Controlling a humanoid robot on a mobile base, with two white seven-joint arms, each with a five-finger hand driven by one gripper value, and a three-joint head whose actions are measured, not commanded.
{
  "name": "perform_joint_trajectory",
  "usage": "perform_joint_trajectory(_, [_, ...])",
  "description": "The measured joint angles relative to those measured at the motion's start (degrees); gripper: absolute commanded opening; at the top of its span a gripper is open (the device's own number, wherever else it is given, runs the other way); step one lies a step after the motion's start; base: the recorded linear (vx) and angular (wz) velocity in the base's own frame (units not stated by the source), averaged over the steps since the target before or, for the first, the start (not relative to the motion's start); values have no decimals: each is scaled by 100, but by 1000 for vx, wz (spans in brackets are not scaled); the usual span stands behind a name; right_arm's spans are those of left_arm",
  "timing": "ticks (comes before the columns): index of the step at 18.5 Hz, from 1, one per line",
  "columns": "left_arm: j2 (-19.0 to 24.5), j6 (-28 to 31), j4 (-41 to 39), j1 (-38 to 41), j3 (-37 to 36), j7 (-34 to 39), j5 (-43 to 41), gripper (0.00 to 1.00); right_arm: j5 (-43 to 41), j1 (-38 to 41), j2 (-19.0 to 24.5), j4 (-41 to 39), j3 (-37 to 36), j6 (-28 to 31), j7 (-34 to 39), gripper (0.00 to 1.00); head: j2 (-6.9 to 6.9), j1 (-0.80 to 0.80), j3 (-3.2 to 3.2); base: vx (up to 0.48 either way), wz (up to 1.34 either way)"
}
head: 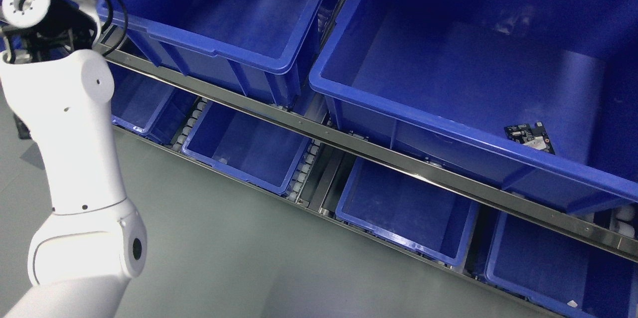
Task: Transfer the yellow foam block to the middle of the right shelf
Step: 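Reach the left hand over the middle-shelf blue bin and release the cube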
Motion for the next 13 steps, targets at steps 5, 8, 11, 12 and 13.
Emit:
perform_joint_trajectory(5, [-155, 58, 1052, -438, -469, 26, -356, 43, 0, 0, 0, 0, 0, -8, 0, 100, 0, 0, 0, 0, 0])
perform_joint_trajectory(8, [-215, 69, 1554, -540, -626, 55, -501, 65, 0, 0, 0, 0, 0, -18, 0, 100, 0, 0, 0, 4, 23])
perform_joint_trajectory(11, [-265, 70, 1950, -608, -751, 57, -654, 100, 0, 0, 0, 0, 0, -21, 0, 100, 0, 0, 0, 22, 18])
perform_joint_trajectory(12, [-277, 69, 2043, -633, -783, 30, -691, 100, 0, 0, 0, 0, 0, -22, 0, 100, 0, 0, 0, 25, 0])
perform_joint_trajectory(13, [-289, 64, 2130, -656, -808, 15, -721, 100, 0, 0, 0, 0, 0, -22, 0, 100, 0, 0, 0, 22, -6])
